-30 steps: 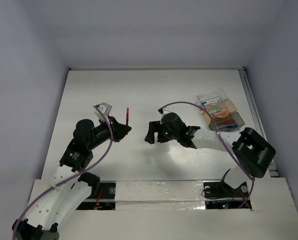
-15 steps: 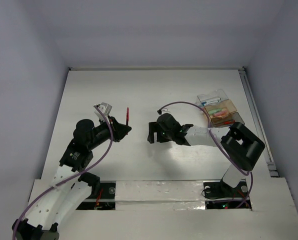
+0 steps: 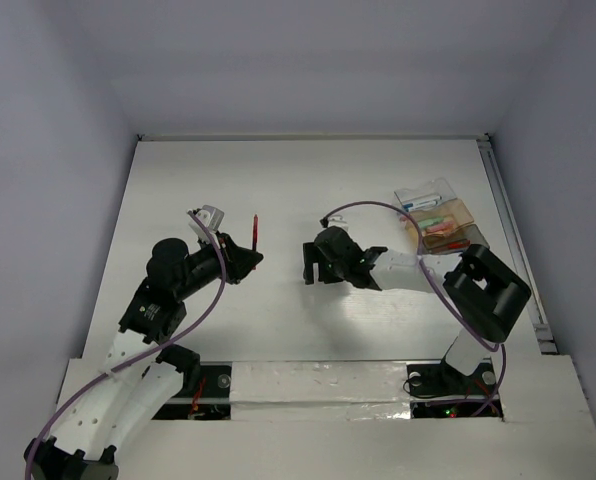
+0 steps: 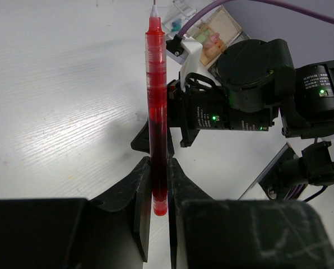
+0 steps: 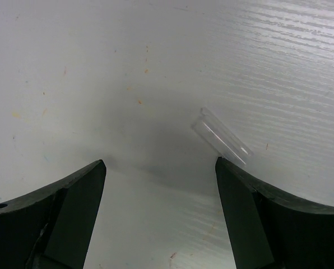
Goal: Sort the stationery into containers
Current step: Close the pen cap on the pen.
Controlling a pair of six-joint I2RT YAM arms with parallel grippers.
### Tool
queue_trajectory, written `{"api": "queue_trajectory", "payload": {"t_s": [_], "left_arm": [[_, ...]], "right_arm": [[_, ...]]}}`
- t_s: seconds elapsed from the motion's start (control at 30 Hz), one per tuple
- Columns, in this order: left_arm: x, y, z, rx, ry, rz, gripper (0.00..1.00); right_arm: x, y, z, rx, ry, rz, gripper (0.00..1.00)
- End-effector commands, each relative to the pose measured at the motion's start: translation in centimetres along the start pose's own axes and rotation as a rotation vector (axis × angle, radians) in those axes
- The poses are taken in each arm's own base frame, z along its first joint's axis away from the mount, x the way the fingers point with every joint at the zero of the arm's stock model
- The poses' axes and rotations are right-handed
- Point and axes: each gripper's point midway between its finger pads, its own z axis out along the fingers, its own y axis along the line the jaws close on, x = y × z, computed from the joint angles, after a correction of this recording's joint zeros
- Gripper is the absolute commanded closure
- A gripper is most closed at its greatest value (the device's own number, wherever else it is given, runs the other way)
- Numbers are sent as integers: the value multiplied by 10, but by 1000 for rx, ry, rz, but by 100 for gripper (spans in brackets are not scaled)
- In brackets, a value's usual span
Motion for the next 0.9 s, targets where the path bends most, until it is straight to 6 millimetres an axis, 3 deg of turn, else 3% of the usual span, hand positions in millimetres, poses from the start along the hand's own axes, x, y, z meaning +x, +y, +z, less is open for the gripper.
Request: {"api": "queue_trajectory", "payload": {"t_s": [0.0, 0.27, 0.43, 0.77, 0.87], "left_arm": [[-11, -6, -1, 27, -31, 27, 100], [-14, -5, -2, 21, -41, 28, 100], [-14, -6, -2, 23, -43, 29, 100], [-15, -7, -4, 28, -50, 33, 100], [-15, -7, -4, 25, -51, 33, 100]], "right_arm": [[-5, -21, -3, 76, -7, -8, 15], [-26, -32, 8, 92, -32, -1, 16], [-44, -25, 11, 70, -32, -28, 19], [-47, -7, 22, 15, 20, -53, 21], [-52, -11, 19, 49, 6, -50, 20]]}}
